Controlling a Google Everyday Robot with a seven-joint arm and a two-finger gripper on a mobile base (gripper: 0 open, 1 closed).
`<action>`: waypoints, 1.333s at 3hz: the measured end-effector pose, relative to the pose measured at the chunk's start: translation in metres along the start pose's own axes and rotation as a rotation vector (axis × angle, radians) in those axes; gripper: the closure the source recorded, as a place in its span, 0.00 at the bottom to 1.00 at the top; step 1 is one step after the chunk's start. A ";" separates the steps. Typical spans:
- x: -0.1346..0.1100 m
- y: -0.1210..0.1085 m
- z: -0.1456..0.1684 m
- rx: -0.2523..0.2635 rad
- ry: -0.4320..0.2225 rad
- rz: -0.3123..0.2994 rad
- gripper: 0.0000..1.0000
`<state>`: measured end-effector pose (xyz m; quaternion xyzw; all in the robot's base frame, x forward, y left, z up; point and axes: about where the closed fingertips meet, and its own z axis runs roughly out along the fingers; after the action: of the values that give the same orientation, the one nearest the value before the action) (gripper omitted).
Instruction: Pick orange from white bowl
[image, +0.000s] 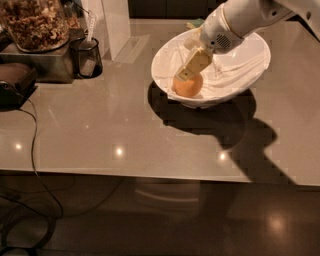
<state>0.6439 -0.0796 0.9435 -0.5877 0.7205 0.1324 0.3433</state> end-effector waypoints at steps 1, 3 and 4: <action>0.011 -0.001 0.013 -0.016 -0.010 0.042 0.30; 0.044 -0.004 0.042 -0.069 -0.018 0.143 0.30; 0.054 -0.002 0.059 -0.104 -0.021 0.175 0.32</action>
Offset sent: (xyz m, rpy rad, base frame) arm 0.0182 -0.0181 -0.0629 0.0820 0.1479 -0.0726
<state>0.6615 -0.0858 0.8662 -0.5381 0.7576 0.2054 0.3071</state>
